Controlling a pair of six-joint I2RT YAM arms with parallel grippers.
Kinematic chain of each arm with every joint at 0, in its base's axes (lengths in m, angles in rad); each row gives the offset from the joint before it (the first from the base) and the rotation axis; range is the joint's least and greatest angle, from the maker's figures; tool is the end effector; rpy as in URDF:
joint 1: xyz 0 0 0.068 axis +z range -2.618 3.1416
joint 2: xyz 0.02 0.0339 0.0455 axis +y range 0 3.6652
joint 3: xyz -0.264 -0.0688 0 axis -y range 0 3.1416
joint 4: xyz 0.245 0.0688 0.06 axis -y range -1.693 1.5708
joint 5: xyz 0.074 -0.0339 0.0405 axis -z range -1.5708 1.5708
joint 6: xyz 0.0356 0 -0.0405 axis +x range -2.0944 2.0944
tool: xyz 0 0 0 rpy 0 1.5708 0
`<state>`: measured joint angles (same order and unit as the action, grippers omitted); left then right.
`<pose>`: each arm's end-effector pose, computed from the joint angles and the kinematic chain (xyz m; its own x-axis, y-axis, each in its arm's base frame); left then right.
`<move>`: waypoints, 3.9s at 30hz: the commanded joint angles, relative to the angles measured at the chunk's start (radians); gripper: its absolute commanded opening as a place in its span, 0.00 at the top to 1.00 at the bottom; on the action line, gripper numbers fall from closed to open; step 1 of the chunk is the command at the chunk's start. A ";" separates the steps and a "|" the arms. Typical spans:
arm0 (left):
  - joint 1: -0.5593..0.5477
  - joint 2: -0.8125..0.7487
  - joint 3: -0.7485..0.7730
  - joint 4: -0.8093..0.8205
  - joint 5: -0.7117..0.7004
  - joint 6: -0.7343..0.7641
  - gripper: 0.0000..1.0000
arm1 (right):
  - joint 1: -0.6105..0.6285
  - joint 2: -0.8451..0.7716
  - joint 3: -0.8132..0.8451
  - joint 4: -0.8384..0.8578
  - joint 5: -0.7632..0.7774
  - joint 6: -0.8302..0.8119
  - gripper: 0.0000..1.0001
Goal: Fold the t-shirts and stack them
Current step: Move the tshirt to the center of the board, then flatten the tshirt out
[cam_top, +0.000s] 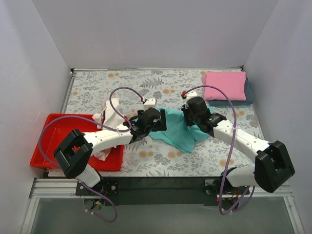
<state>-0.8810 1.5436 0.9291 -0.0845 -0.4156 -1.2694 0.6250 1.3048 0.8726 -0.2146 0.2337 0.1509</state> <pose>0.2206 -0.2448 0.2166 -0.6076 -0.6363 -0.4753 -0.2399 0.7176 -0.6539 0.2359 0.1600 0.2546 -0.5462 -0.2137 -0.8099 -0.3411 0.9399 -0.0180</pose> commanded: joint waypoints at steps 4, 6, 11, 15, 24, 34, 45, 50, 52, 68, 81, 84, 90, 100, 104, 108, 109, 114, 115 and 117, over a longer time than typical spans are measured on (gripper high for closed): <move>0.002 0.041 -0.036 -0.049 0.086 -0.070 0.30 | -0.011 0.034 0.011 0.020 0.012 0.006 0.99; 0.002 0.050 -0.052 -0.057 0.083 -0.088 0.31 | -0.013 0.039 0.009 0.018 0.013 0.010 0.99; 0.002 0.058 -0.075 -0.058 0.095 -0.096 0.40 | -0.018 0.040 -0.003 0.020 0.018 0.015 0.99; 0.002 0.124 -0.055 -0.080 0.086 -0.087 0.42 | -0.018 0.042 -0.014 0.018 0.015 0.027 0.99; 0.099 0.193 -0.049 -0.046 0.064 -0.058 0.43 | -0.018 0.040 -0.079 0.015 -0.049 0.061 0.99; 0.189 0.224 0.040 0.066 0.069 0.079 0.44 | 0.031 0.132 -0.161 0.035 -0.132 0.128 0.98; 0.180 0.133 -0.056 0.301 0.311 0.105 0.47 | 0.031 0.165 -0.139 0.047 -0.135 0.121 0.97; 0.162 0.132 -0.076 0.264 0.298 0.104 0.48 | 0.031 0.171 -0.139 0.054 -0.143 0.121 0.96; 0.122 0.099 -0.105 0.258 0.148 0.096 0.51 | 0.031 0.169 -0.139 0.054 -0.143 0.121 0.96; 0.048 0.009 -0.130 0.261 0.066 0.168 0.51 | 0.033 0.191 -0.136 0.061 -0.160 0.122 0.96; 0.059 0.204 -0.064 0.308 0.038 0.191 0.53 | 0.033 0.160 -0.153 0.061 -0.160 0.127 0.96; 0.059 0.205 -0.070 0.316 0.047 0.193 0.61 | 0.033 0.166 -0.150 0.063 -0.160 0.125 0.96; 0.059 0.210 -0.081 0.336 0.061 0.194 0.70 | 0.035 0.191 -0.138 0.063 -0.166 0.124 0.96; 0.115 0.201 -0.093 0.326 0.020 0.180 1.00 | 0.036 0.165 -0.132 0.054 -0.154 0.113 0.95; 0.212 -0.003 -0.153 0.292 -0.064 0.163 1.00 | 0.025 0.114 -0.083 -0.003 -0.068 0.089 0.53; 0.315 -0.233 -0.213 0.246 -0.106 0.176 1.00 | -0.043 0.056 -0.052 -0.038 0.010 0.069 0.27; 0.348 -0.269 -0.219 0.233 -0.124 0.179 1.00 | -0.065 0.042 -0.053 -0.045 0.019 0.065 0.25; 0.401 -0.381 -0.252 0.212 -0.127 0.186 1.00 | -0.157 0.016 -0.064 -0.051 0.039 0.053 0.22; 0.407 -0.393 -0.253 0.206 -0.130 0.188 1.00 | -0.168 0.011 -0.058 -0.051 0.038 0.050 0.22; 0.416 -0.401 -0.253 0.190 -0.126 0.186 1.00 | -0.183 0.008 -0.035 -0.039 0.035 0.049 0.21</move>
<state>-0.4812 1.1820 0.6823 0.1413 -0.5148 -1.0958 0.4648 1.3464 0.7853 -0.2577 0.2501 0.2127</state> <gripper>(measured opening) 0.016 0.776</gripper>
